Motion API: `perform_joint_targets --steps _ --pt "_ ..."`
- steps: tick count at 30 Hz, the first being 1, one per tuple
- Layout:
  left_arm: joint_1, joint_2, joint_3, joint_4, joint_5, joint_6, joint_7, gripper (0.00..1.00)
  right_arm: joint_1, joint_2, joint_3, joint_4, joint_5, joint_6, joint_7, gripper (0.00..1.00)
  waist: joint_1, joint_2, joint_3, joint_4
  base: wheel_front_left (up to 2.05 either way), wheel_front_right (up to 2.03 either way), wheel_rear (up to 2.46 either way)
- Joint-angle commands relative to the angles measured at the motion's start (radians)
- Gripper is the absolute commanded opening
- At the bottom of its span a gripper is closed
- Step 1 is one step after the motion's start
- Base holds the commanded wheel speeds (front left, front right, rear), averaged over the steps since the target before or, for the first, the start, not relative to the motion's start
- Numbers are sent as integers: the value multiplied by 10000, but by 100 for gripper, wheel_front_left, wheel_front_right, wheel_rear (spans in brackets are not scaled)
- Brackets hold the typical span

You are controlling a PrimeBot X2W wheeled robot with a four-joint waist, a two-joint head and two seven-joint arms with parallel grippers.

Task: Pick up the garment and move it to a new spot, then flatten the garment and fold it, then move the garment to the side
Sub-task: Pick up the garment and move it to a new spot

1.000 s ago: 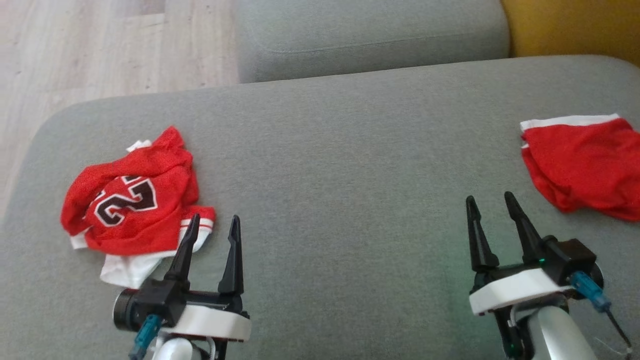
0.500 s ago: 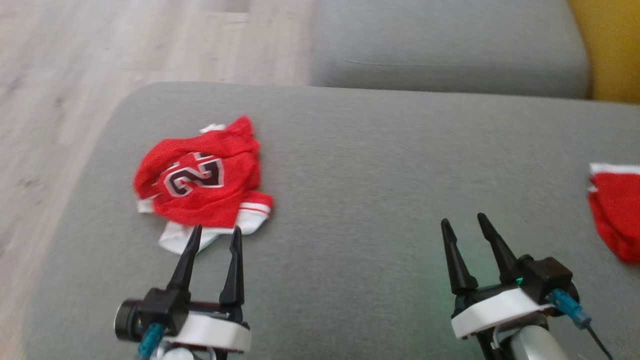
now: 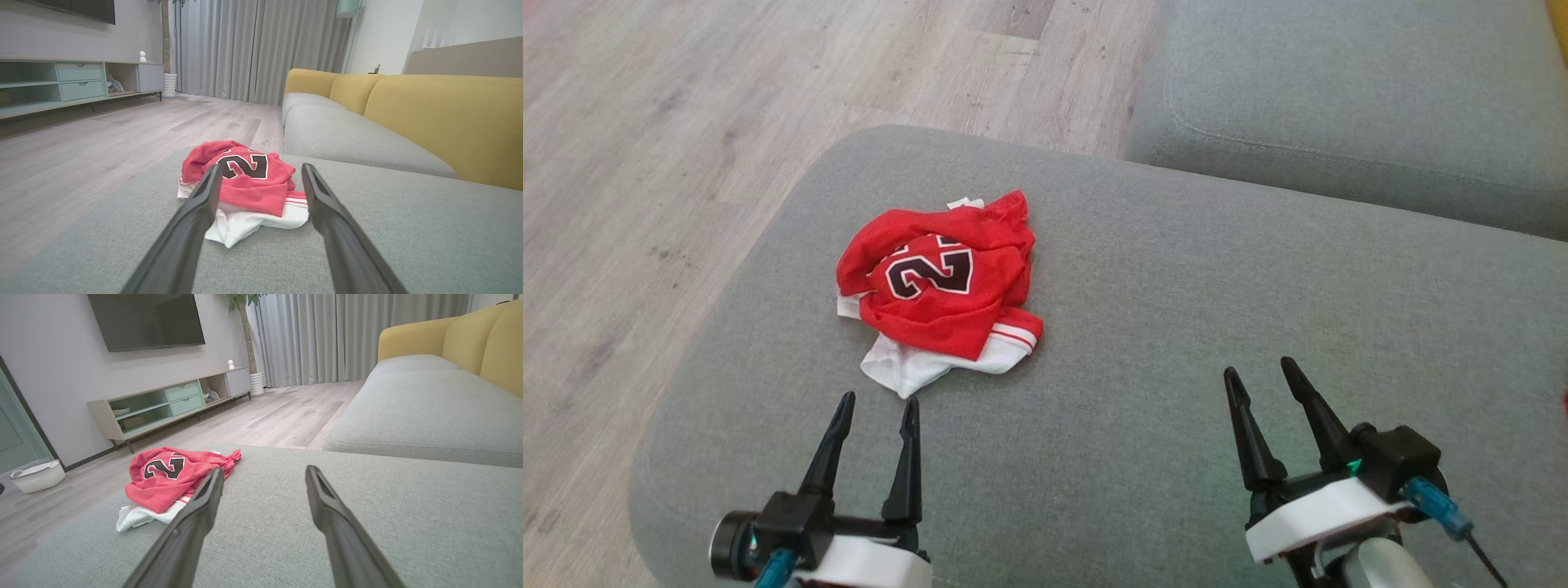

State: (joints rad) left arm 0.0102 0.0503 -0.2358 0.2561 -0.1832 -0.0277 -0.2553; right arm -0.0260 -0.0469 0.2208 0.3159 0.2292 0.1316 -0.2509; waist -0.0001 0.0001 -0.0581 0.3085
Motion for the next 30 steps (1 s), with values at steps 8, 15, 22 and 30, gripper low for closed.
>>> perform_joint_targets --steps 8,15,22,30 --pt "-956 159 -20 124 556 -357 -65 100 -336 -34 62 -374 17 -9 -109 100 1 -1 494 -433 0 0 0" --pt "-3240 568 -713 1534 1118 -760 457 100 -760 -34 -136 -608 -269 -9 -109 100 1 -1 1648 -1063 0 0 0" --pt "-5802 1031 -1178 3651 1235 -961 1808 100 -1249 -34 -160 -768 -394 -9 -109 100 1 -1 2686 -1719 0 0 0" --pt "-7404 1422 -1514 5660 1343 -910 2361 100 -1631 -34 -158 -898 -377 -9 -109 100 1 -1 3360 -2172 0 0 0"
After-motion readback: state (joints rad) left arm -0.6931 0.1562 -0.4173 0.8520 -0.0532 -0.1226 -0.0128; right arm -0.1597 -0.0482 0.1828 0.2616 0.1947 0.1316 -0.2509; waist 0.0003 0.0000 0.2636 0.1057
